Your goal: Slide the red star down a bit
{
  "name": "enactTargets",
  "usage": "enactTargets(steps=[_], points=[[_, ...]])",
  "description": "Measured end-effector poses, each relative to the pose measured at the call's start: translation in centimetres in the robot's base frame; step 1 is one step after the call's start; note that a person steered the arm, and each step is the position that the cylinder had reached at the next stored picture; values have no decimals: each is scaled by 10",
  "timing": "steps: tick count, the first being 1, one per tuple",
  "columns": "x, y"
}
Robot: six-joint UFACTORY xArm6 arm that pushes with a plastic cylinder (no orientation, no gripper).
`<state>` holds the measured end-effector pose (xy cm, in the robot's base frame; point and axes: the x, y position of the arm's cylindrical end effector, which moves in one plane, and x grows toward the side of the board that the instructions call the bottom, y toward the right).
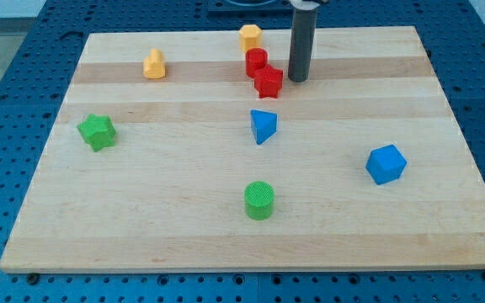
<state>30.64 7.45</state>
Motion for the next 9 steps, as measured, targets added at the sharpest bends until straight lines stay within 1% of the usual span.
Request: enactTargets(steps=[1, 2, 3, 4, 5, 8, 9], points=[[9, -1], [35, -1], [25, 6], [-1, 9], [-29, -3], [-29, -14], [-20, -19]])
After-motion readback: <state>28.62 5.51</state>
